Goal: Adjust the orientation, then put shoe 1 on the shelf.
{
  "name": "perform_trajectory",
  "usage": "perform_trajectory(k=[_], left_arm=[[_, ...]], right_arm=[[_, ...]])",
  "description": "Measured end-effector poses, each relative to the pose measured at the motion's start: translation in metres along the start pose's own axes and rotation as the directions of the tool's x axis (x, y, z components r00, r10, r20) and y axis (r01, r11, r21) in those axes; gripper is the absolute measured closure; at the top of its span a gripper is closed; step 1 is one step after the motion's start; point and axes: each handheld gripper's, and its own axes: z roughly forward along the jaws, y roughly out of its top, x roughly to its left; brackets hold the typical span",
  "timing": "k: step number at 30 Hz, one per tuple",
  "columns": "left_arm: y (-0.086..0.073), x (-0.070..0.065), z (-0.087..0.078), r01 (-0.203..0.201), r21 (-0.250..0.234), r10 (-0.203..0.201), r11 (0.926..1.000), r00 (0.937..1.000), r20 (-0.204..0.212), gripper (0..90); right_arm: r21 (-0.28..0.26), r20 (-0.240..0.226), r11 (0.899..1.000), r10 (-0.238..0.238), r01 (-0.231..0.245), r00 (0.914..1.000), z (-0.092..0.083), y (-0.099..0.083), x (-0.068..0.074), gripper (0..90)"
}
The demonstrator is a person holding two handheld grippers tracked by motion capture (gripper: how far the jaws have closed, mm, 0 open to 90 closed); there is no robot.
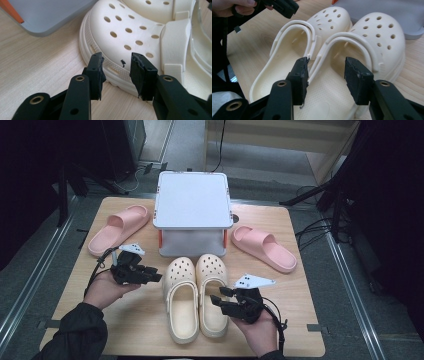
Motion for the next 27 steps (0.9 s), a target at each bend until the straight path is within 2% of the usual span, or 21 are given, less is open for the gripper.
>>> perform_trajectory(k=[5,8,11,14,18,21,27], left_arm=[[0.007,0.001,-0.004,-0.011,-0.011,0.011,0.9999,0.9999,-0.002,61.9],[0.014,0.002,-0.01,-0.011,-0.029,0.011,0.9995,0.9999,-0.007,66.2],[0.02,0.001,-0.016,-0.023,-0.047,0.023,0.9986,0.9997,-0.007,70.3],[0.034,0.001,-0.022,-0.054,-0.039,0.053,0.9978,0.9983,-0.022,71.2],[0.055,0.002,-0.03,-0.083,-0.052,0.081,0.9951,0.9959,-0.04,71.8],[0.07,0.006,-0.036,-0.085,-0.077,0.082,0.9934,0.9957,-0.044,72.2],[0.098,0.012,-0.044,-0.099,-0.097,0.093,0.9904,0.9934,-0.068,73.0]], right_arm=[[0.017,-0.01,1.0,0.014,-0.014,0.9999,0.01,-0.002,0.004,48.6],[0.035,-0.012,0.999,0.013,-0.013,0.9998,0.018,-0.003,0.006,43.8],[0.044,0.0,0.999,0.004,-0.004,1.0,0.023,-0.004,0.008,43.6],[0.055,-0.005,0.998,0.009,-0.008,0.9999,0.029,-0.005,0.008,43.2],[0.052,0.006,0.999,0.003,-0.003,1.0,0.035,-0.003,0.01,39.6],[0.037,0.006,0.999,0.013,-0.014,0.9999,0.038,-0.001,0.011,36.6],[0.045,0.005,0.999,0.02,-0.021,0.9998,0.045,0.0,0.014,34.5]])
